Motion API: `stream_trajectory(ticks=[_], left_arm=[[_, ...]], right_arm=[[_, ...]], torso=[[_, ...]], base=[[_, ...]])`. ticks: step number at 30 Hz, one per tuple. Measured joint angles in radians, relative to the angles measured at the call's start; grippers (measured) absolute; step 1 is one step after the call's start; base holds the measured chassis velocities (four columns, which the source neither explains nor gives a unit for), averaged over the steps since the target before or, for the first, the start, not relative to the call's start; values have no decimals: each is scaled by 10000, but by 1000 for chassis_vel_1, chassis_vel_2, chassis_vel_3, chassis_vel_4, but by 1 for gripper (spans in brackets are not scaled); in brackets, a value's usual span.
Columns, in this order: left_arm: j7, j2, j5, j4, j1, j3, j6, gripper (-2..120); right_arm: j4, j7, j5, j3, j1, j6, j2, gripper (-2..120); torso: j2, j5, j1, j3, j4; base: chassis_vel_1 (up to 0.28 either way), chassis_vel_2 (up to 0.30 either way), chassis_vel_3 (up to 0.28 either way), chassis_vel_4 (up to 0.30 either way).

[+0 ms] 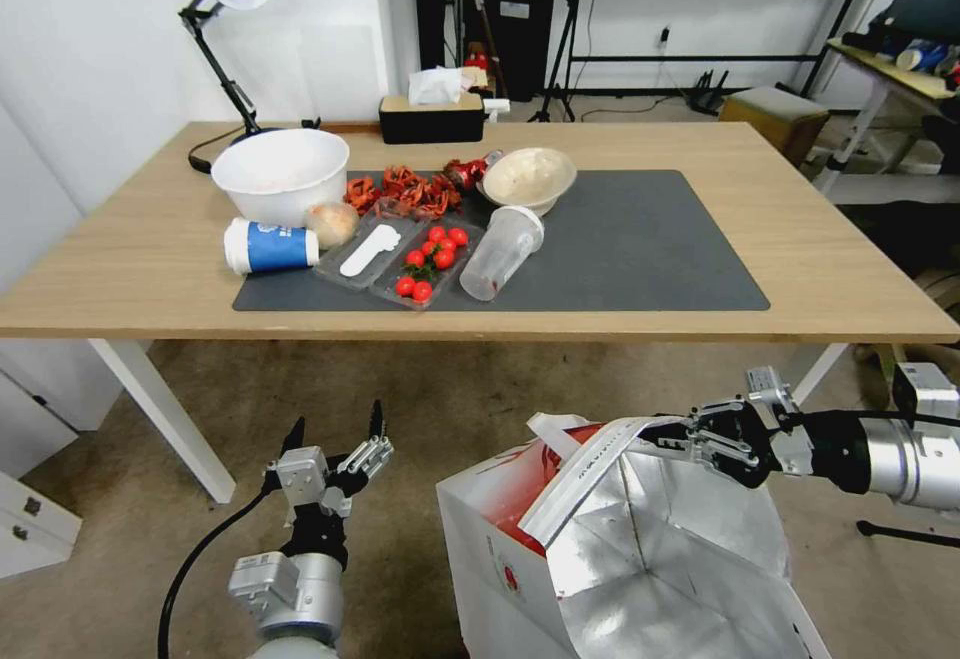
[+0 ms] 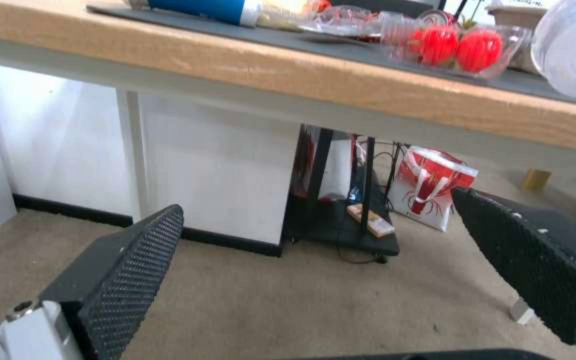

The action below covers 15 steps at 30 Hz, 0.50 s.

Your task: Pick up the food delivery bag from the floor and place it on the table.

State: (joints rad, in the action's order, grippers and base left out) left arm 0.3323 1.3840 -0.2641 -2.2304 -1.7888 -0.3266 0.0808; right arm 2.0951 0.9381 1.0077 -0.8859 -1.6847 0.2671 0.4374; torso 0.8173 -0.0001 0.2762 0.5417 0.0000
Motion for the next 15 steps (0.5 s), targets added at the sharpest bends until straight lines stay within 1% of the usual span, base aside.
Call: stream_trajectory(ticks=[7,15], left_arm=[[7,-3,-3,-16,-23,3,0,100],[13,-2,0,-43,-29,5,0,100]], right_arm=[[10,10,-5,20,0,2,-1,0],[5,22,-6,26,4,2,-12,0]], torso=[[385,0,166,221,0],[689,0,290,396,0]], base=[[0,0,0,0],[0,0,0,0]])
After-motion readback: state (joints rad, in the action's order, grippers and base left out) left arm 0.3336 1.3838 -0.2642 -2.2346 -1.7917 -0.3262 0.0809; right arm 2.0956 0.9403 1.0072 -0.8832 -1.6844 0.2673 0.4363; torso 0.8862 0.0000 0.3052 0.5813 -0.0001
